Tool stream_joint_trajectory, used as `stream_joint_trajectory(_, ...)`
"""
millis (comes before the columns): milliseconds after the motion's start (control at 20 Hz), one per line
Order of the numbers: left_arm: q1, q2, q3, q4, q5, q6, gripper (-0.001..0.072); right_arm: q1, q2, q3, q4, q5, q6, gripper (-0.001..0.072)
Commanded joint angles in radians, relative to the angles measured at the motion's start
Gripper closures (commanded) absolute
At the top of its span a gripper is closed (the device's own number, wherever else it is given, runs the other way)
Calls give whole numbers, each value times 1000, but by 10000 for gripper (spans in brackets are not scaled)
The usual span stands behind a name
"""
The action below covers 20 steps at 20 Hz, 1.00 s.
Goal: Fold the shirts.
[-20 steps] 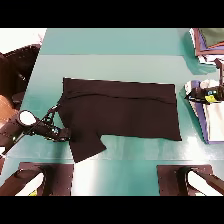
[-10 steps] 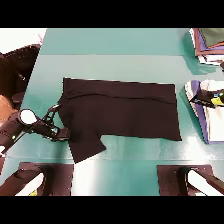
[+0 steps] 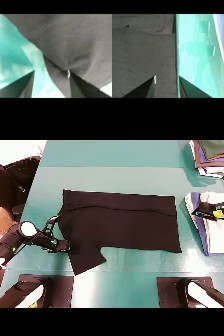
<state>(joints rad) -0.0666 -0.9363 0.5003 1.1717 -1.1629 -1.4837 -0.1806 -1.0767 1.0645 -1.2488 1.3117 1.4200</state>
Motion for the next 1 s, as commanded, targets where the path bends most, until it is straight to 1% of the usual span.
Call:
stream_joint_trajectory(0, 0, -4, -35, -64, 50, 27, 208, 0, 0, 0, 1, -1, 0, 366)
stream_joint_trajectory(50, 0, -4, -35, -66, 53, 26, 334, 0, 0, 0, 1, 1, 0, 366)
stream_joint_trajectory(100, 1, -4, -35, -66, 52, 26, 586, 0, 0, 0, 1, 7, 0, 366)
stream_joint_trajectory(150, 0, -4, -35, -66, 51, 25, 681, 0, 0, 0, 0, 13, 0, 366)
stream_joint_trajectory(350, 1, 9, 10, -28, -17, 23, 684, -9, 0, -5, -29, 81, -1, 366)
stream_joint_trajectory(500, 1, 90, 67, -4, -47, -1, 684, -63, 47, -124, -36, 107, -16, 366)
stream_joint_trajectory(550, 1, 106, 81, -5, -51, -4, 684, -87, 66, -186, -35, 111, -24, 312)
stream_joint_trajectory(600, 1, 116, 90, -9, -62, -4, 683, -116, 85, -261, -34, 117, -34, 167)
stream_joint_trajectory(650, 0, 119, 90, -10, -69, -4, 683, -141, 102, -332, -27, 123, -34, 155)
stream_joint_trajectory(800, 1, 119, 89, -13, -62, -5, 683, -193, 123, -510, 58, 89, -35, 167)
stream_joint_trajectory(850, 1, 119, 89, -13, -59, -4, 683, -192, 123, -550, 83, 62, -35, 236)
stream_joint_trajectory(900, 0, 119, 89, -14, -59, -4, 683, -187, 123, -580, 109, 34, -35, 278)
stream_joint_trajectory(950, 1, 119, 89, -14, -60, -4, 683, -176, 123, -601, 127, -2, -35, 277)
